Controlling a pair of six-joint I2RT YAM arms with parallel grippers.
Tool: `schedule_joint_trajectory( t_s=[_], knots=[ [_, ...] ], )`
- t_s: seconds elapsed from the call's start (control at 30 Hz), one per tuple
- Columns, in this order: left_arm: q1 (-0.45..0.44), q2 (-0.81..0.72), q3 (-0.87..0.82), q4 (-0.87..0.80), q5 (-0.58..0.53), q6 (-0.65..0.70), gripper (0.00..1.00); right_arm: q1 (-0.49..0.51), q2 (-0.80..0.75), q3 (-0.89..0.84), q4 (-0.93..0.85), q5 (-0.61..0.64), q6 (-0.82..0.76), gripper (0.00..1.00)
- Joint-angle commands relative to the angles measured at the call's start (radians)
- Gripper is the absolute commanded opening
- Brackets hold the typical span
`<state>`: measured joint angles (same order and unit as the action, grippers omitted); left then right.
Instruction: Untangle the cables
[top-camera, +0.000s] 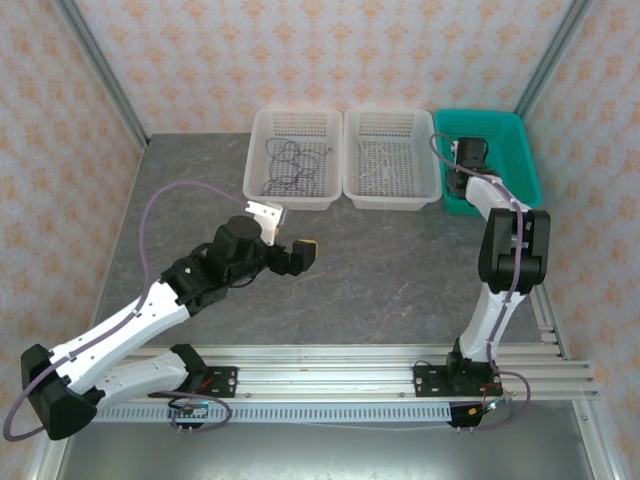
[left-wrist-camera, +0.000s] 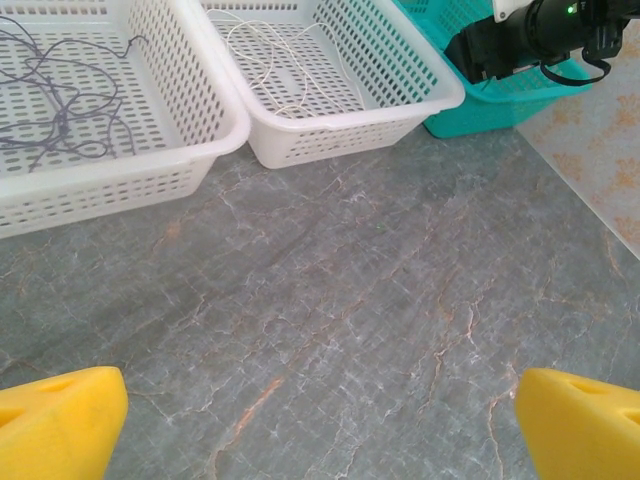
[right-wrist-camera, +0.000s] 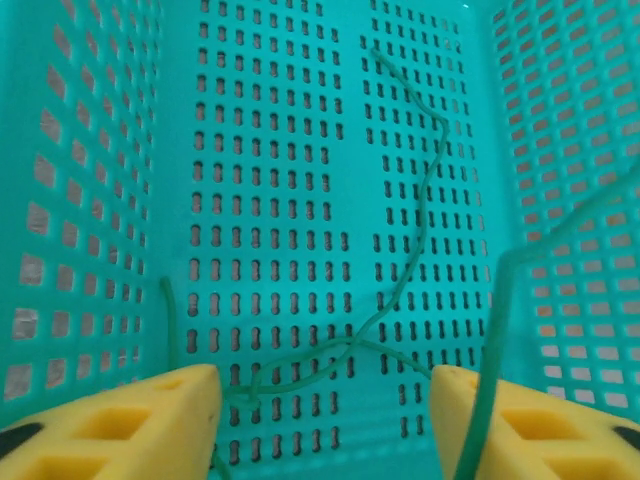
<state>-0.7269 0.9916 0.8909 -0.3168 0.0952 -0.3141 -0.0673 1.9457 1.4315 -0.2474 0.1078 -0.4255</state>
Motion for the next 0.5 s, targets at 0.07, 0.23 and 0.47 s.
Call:
schedule_joint_trajectory(
  t_s=[0.07, 0.23, 0.47],
  knots=[
    [-0.002, -0.077, -0.009, 0.022, -0.093, 0.006, 1.0, 0.026, -0.173, -0.023, -0.028, -0.025, 0.168, 0.65],
    [0.0, -0.138, -0.029, -0.018, -0.243, 0.044, 1.0, 0.054, -0.406, -0.278, 0.133, -0.059, 0.259, 0.79],
    [-0.002, -0.223, -0.118, -0.009, -0.578, 0.142, 1.0, 0.072, -0.847, -0.698, 0.303, -0.133, 0.442, 0.8]
  ],
)
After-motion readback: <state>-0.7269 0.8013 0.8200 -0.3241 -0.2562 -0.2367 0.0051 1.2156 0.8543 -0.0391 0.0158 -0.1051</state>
